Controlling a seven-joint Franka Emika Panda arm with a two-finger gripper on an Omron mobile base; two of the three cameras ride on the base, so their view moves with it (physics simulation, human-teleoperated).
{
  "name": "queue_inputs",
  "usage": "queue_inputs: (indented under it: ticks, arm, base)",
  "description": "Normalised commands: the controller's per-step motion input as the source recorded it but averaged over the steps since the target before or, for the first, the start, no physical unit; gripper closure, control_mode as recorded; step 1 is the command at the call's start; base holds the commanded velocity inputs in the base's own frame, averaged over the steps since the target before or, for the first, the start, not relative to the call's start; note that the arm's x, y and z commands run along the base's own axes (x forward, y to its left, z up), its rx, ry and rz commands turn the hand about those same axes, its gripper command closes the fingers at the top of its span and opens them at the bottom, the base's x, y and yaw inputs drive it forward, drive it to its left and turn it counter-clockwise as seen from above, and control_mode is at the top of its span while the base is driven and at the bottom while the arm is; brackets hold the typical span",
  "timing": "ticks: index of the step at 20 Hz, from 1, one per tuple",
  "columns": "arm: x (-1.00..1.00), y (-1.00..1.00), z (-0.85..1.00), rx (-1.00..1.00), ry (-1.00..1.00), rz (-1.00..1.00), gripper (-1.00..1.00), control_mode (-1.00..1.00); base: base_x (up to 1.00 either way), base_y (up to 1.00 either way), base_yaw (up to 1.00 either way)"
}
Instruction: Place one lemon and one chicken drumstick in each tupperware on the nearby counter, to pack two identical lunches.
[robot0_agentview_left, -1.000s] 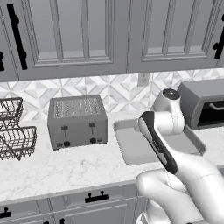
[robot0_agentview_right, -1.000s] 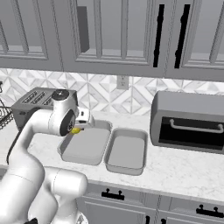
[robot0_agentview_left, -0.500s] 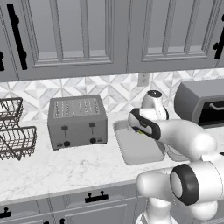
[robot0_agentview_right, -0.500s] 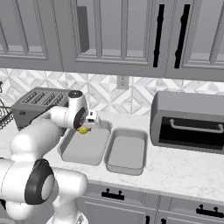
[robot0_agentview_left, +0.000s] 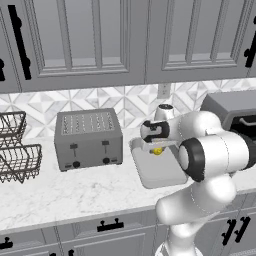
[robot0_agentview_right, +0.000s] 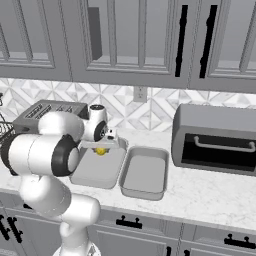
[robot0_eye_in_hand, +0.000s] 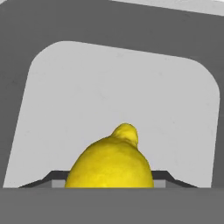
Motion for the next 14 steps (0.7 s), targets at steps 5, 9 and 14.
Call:
queue_inputs:
  ticks: [5, 9, 14]
  arm:
    - [0.13, 0.00, -0.23, 0.00, 0.01, 0.00, -1.00, -1.00]
    - [0.03, 0.00, -0.04, 0.00, 0.00, 0.00, -1.00, -1.00]
    - [0.00, 0.00, 0.00, 0.00, 0.00, 0.00, -1.00, -1.00]
  base:
    - [0.00, 0.00, 0.00]
    - [0.00, 0.00, 0.00]
    - [0.00, 0.00, 0.00]
